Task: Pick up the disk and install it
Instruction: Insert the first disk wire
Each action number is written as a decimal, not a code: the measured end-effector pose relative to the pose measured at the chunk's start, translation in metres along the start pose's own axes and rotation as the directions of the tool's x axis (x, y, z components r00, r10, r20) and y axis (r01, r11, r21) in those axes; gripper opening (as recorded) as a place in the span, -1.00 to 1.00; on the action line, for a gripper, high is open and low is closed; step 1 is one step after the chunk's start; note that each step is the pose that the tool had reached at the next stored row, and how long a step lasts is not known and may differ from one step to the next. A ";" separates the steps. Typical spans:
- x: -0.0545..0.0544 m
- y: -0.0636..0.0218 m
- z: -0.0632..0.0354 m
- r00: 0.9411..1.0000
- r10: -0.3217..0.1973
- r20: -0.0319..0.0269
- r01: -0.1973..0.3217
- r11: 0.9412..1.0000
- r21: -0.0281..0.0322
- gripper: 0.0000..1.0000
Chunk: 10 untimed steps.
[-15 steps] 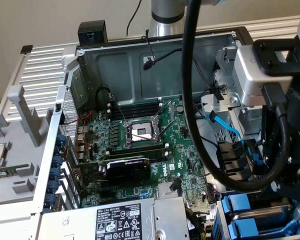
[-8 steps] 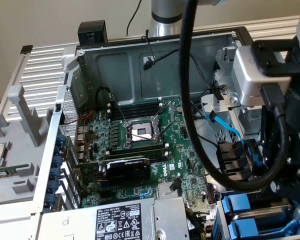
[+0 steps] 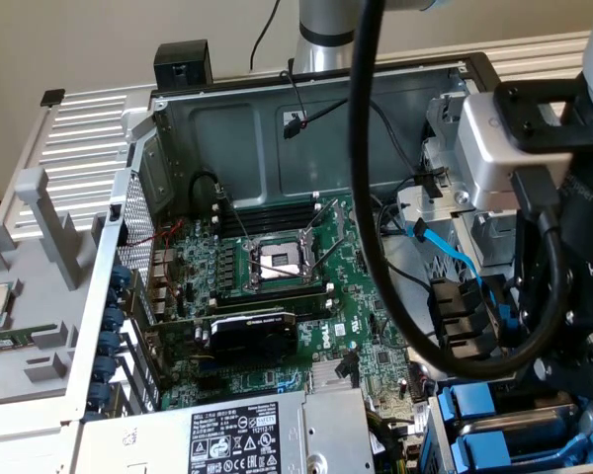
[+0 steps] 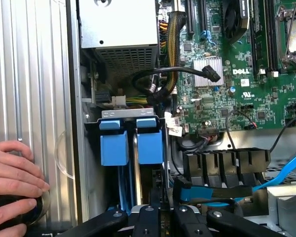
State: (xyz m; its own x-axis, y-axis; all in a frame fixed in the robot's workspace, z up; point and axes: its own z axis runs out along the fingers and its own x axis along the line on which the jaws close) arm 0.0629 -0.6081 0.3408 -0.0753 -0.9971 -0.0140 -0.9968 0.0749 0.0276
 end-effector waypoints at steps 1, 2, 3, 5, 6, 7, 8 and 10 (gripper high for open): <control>0.000 0.0005 0.0001 1.000 0.000 0.000 0.000 1.000 0.001 -0.66; 0.000 0.0005 0.0001 1.000 0.000 0.000 0.000 1.000 0.001 -0.66; 0.000 0.0005 0.0001 1.000 0.000 0.000 0.000 1.000 0.002 -0.66; 0.000 0.0006 0.0002 1.000 0.000 0.000 0.000 1.000 0.003 -0.66; 0.000 0.0008 0.0003 1.000 0.000 -0.001 0.000 1.000 0.004 -0.66; 0.000 0.0011 0.0003 1.000 0.000 -0.001 0.000 1.000 0.006 -0.66; 0.000 0.0011 0.0004 1.000 0.000 -0.002 0.000 1.000 0.007 -0.66; 0.000 0.0012 0.0005 1.000 0.000 -0.002 0.000 1.000 0.008 -0.66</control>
State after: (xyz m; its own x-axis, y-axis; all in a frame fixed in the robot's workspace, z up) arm 0.0617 -0.6076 0.3403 -0.0751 -0.9971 -0.0116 -0.9970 0.0749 0.0193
